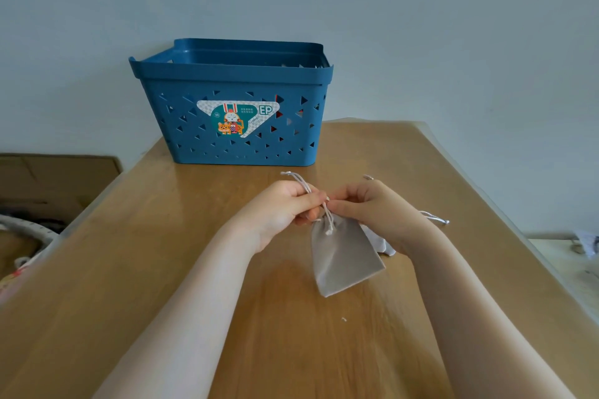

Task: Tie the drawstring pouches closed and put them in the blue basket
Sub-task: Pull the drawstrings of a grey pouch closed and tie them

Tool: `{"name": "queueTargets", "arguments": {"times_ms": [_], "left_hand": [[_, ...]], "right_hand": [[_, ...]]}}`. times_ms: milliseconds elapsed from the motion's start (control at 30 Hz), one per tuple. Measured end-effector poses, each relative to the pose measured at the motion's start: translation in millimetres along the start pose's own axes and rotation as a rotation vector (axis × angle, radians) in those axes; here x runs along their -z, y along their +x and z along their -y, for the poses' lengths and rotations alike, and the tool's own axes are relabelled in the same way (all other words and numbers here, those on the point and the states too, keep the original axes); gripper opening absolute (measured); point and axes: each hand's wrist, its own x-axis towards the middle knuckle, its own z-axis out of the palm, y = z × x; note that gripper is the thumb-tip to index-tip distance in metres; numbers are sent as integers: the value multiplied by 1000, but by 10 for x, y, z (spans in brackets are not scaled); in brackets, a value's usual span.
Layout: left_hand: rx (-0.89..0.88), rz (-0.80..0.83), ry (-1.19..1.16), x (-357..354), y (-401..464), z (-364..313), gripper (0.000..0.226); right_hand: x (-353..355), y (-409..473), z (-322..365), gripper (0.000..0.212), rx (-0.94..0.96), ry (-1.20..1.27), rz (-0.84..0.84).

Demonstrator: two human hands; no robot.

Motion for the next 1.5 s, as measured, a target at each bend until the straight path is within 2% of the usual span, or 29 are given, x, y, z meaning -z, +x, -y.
{"name": "queueTargets", "arguments": {"times_ms": [100,200,333,400,600,767,867,1033,1167,1333,1500], "left_hand": [[-21,6,34,14,-19,-34,23],[-84,-6,92,21,-27,-67,12],[-359,-214,608,-3,23,-51,14],[-503,-300,725,-16,39,-3,17],[-681,-463,662,-85,53,27,25],[-736,-426,609,-69,16,-29,27],[-740,-419,598,-72,4,-61,28],[-698,-395,550,-79,-17,-76,28],[-685,-361,622,-60,-27,-115,36],[-575,-393,658,71,-67,-171,38],[-397,-421,584,182,-114,-243,25]], "right_hand": [[21,-3,12,15,-23,-35,21],[70,-11,28,18,-6,-27,-29],[38,-18,70,13,46,-47,-50],[1,-20,88,16,61,-20,-29],[-23,-23,93,26,32,213,-22],[-43,-2,65,28,36,434,-41],[-62,-14,105,25,90,455,-25],[-101,8,145,20,101,493,-192],[-92,3,163,26,103,497,-275],[-65,25,141,32,50,665,-305],[20,26,72,28,-18,766,-271]]}}
